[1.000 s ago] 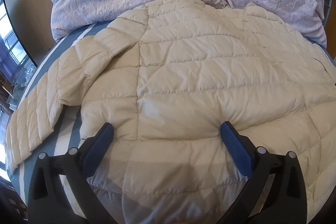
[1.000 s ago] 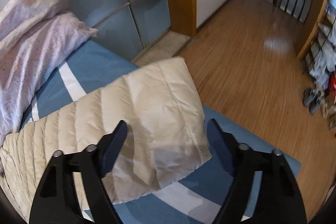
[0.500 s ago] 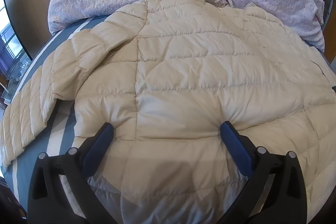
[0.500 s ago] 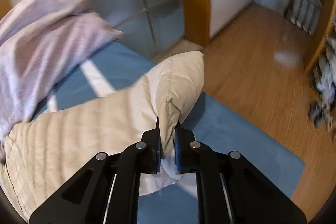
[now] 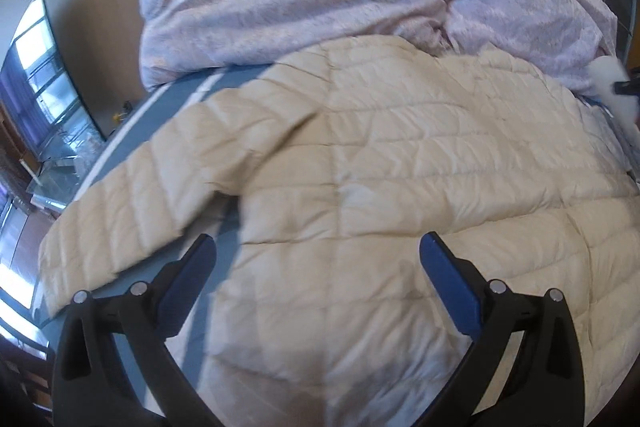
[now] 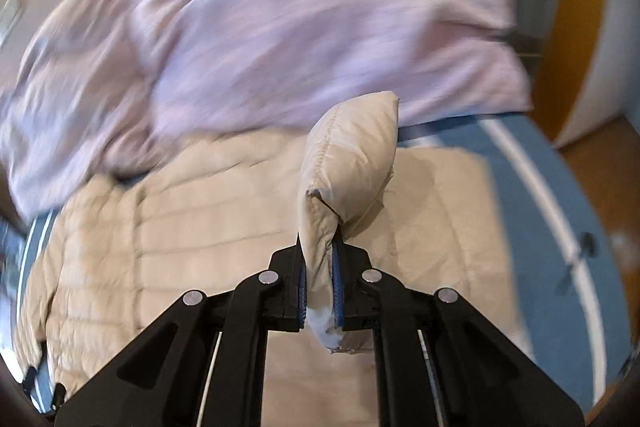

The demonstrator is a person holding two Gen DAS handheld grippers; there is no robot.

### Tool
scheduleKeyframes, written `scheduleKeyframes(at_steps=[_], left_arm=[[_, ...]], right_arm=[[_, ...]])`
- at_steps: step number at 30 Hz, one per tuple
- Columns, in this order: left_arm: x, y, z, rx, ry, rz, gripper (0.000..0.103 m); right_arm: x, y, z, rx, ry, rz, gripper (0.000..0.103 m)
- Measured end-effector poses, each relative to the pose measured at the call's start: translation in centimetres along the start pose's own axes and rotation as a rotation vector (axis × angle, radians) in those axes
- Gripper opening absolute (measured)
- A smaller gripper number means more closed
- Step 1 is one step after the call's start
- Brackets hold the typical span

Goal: Fold large clothes
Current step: 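Lift the sleeve with the right tool and fold it across the jacket body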

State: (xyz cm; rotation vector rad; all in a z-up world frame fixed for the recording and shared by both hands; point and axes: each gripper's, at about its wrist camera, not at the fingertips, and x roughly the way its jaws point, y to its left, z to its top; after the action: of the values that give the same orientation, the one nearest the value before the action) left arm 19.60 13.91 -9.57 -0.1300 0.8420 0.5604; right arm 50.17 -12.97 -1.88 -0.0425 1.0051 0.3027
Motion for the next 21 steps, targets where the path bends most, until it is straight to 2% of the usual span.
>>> scheduleKeyframes(at_steps=[4, 9, 12, 16, 19, 21], left_arm=[[-1.0, 2.2, -0.2, -0.039, -0.018, 0.025, 0.101], [-1.5, 4.9, -0.5, -0.1, -0.025, 0.041, 0.101], [-1.8, 6.2, -0.8, -0.135, -0.03, 0.043, 0.101], [-2.3, 7.4, -1.2, -0.157, -0.039, 0.049, 0.101], [-2.7, 7.9, -1.4, -0.166, -0.048, 0.049, 0.101], [-2.9, 8.1, -1.5, -0.17, -0.05, 0.05, 0.101]], right_arm=[[2.9, 7.1, -1.6, -0.1, 0.066, 0.047, 0.01], [4.2, 13.1, -3.8, -0.144, 0.11, 0.142, 0.01], [4.8, 16.5, -4.5, -0.17, 0.114, 0.176, 0.01], [4.7, 19.0, -5.4, -0.197, 0.121, 0.209, 0.01], [4.9, 20.3, -5.9, -0.222, 0.126, 0.215, 0.015], [5.1, 20.9, -6.3, -0.235, 0.141, 0.233, 0.028]])
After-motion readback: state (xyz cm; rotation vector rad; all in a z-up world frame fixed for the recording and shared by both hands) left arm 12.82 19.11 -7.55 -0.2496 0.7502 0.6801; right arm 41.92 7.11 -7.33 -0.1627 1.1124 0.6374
